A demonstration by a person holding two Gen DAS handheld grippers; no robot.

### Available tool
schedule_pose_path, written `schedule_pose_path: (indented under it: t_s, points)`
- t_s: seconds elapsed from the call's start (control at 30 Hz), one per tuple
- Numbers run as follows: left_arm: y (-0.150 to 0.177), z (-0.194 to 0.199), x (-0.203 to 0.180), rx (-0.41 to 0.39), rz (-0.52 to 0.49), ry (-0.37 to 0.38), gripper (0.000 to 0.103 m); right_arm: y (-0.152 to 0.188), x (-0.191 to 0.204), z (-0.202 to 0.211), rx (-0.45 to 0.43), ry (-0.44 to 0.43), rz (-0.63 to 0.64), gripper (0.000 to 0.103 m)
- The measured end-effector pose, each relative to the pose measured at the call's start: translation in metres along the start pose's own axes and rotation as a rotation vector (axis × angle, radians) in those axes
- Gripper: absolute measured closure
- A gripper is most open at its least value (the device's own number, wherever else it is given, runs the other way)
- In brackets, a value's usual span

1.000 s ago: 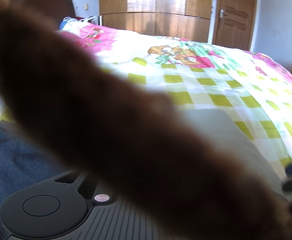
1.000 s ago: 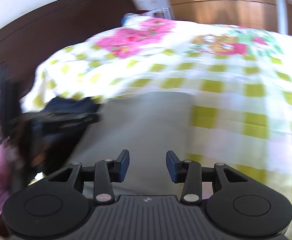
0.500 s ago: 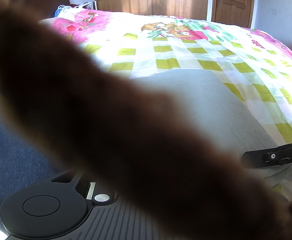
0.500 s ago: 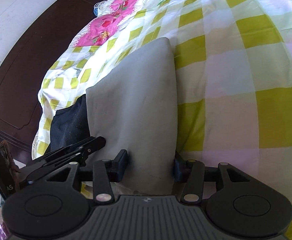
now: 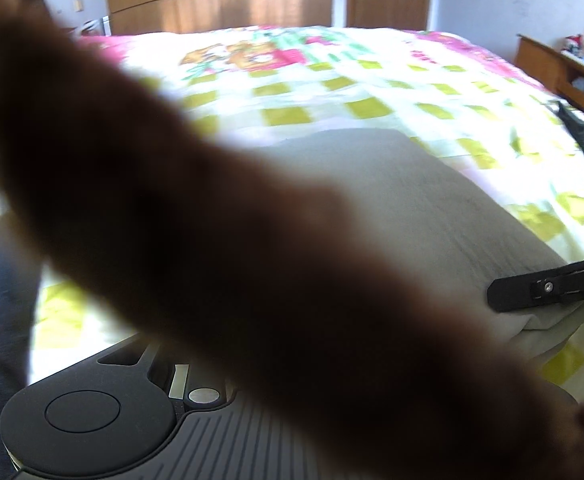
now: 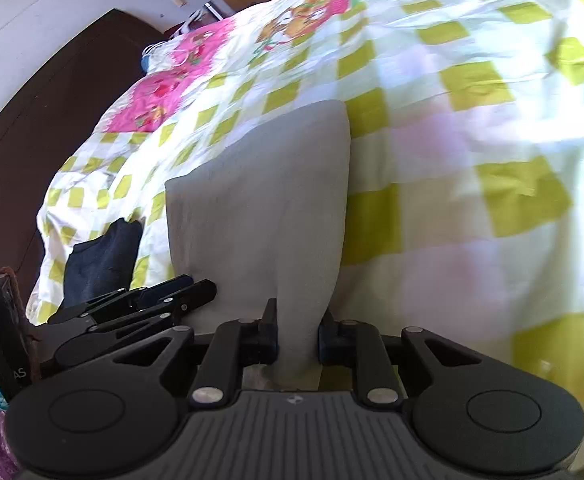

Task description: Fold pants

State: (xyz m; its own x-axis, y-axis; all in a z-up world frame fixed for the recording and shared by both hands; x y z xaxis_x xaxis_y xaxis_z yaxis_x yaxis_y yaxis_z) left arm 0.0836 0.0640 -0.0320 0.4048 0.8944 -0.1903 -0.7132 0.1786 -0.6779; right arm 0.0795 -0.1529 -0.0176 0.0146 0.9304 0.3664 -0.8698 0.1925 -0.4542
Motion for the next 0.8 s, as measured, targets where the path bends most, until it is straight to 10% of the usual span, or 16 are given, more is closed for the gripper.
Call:
schedule_pose_path:
  t_s: [0.8]
  points:
    - [0.012,-0.003,-0.035,-0.070,0.032,0.094,0.060,0.020,-0.032,0.065,-0.125,0.242,0.017,0.055]
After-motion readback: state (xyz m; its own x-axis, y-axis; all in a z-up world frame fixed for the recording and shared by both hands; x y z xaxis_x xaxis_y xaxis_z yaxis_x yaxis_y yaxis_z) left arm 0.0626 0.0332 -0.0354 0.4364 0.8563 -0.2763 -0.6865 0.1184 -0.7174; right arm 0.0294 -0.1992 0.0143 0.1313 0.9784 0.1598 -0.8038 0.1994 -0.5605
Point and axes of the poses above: each gripper's, at about its wrist camera, not at the fingertips, and z roughly against the way its jaws point, x to its left, y to its underside, the point moved 3 cm from there along -z, roughly the way its jaws point, and after that the axes turned 15 degrees about y, right-handed, at the moved point
